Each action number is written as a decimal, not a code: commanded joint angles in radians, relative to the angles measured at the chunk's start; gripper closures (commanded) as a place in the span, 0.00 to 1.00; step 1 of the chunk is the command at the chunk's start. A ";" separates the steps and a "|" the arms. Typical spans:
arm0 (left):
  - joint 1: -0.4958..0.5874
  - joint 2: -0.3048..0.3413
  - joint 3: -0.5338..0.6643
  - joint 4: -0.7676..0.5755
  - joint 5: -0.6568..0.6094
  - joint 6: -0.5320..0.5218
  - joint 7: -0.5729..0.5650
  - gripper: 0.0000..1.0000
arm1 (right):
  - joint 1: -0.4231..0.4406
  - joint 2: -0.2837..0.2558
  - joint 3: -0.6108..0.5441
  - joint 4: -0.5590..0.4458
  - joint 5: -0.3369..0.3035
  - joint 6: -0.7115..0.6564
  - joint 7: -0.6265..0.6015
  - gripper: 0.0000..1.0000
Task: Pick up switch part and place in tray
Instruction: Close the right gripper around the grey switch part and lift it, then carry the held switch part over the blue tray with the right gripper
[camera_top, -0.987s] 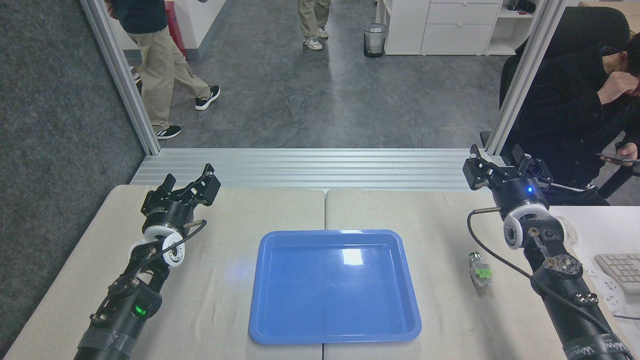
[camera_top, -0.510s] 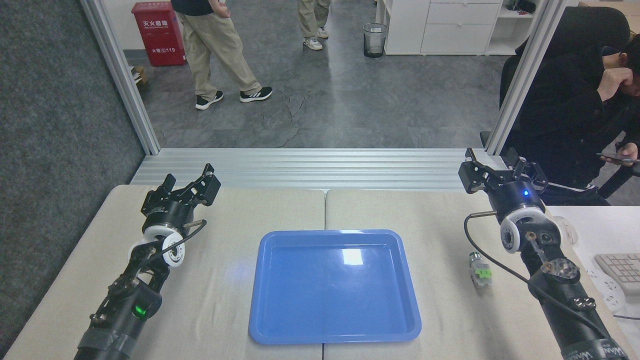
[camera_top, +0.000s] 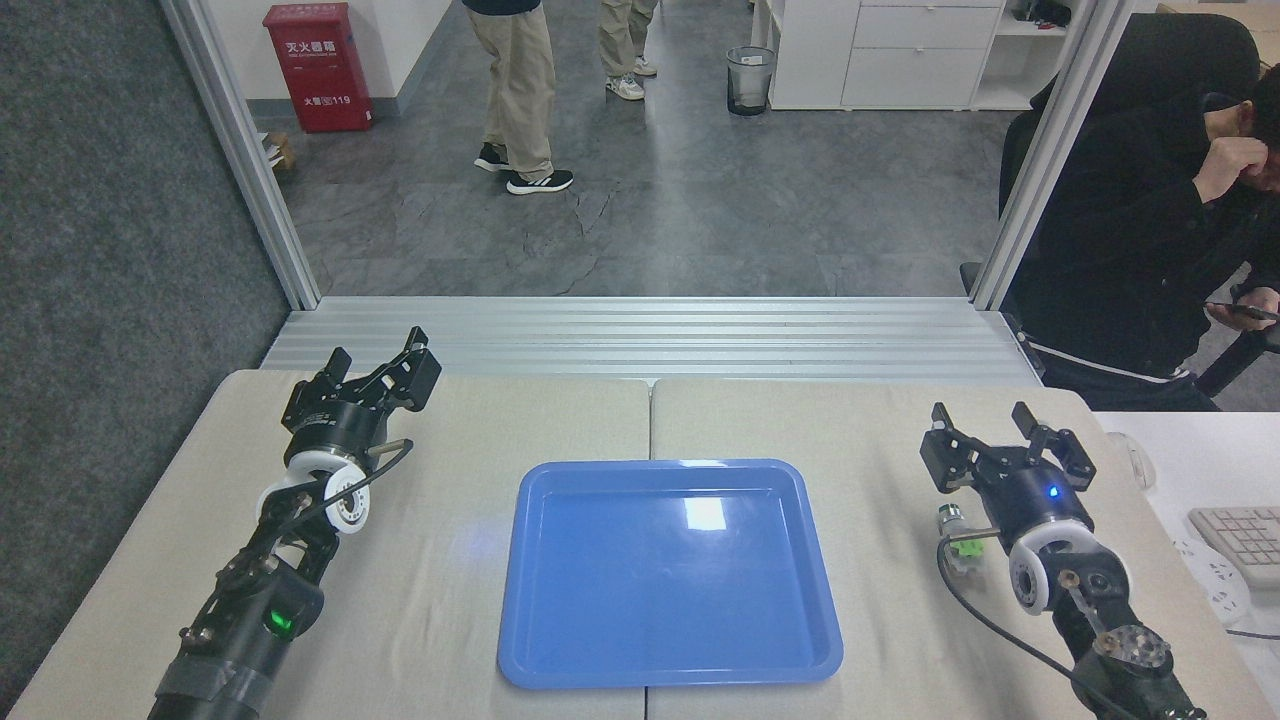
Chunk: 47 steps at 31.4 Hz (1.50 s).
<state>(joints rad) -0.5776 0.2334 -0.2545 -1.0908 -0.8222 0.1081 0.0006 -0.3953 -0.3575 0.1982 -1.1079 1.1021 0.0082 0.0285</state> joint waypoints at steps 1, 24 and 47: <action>0.001 0.000 0.000 0.000 0.000 -0.001 -0.001 0.00 | 0.197 0.064 -0.037 -0.035 -0.079 0.006 -0.001 0.06; 0.001 0.000 0.000 0.000 0.000 0.001 -0.001 0.00 | 0.220 0.107 -0.028 0.016 -0.071 0.055 -0.013 1.00; 0.001 0.000 0.000 0.000 0.000 -0.001 -0.001 0.00 | 0.142 0.353 0.470 -0.445 0.179 0.246 0.195 1.00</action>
<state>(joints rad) -0.5773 0.2333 -0.2547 -1.0905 -0.8222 0.1084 0.0006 -0.2493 -0.1841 0.3440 -1.3767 1.1700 0.2122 0.1909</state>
